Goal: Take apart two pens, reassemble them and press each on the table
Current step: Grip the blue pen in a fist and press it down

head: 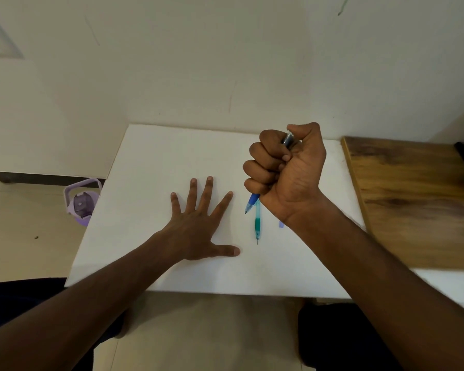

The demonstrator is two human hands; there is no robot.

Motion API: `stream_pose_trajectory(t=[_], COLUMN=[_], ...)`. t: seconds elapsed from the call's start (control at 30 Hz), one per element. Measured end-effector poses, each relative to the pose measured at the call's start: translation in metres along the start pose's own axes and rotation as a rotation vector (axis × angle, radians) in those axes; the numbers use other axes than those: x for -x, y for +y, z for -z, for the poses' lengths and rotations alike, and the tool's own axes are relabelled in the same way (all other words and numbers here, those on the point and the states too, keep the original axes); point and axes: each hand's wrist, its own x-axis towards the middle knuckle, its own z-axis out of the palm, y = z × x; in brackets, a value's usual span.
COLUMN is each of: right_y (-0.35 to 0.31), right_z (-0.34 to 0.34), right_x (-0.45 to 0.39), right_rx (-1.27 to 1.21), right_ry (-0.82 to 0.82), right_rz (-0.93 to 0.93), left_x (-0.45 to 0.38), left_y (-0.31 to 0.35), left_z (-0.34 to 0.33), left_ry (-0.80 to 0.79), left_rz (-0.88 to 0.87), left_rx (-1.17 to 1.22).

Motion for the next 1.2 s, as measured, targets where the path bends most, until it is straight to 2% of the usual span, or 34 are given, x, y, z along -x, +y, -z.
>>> stream_pose_trajectory(t=[0.9, 1.2], right_y=[0.0011, 0.0000], right_z=[-0.0039, -0.0032], right_x=[0.0002, -0.0010], right_rx=[0.022, 0.020], right_ry=[0.040, 0.133], right_rz=[0.018, 0.018], left_x=[-0.0018, -0.0028], left_y=[-0.0018, -0.0023], left_z=[-0.0040, -0.0043], left_ry=[0.014, 0.018], left_rz=[-0.006, -0.014], left_rx=[0.017, 0.018])
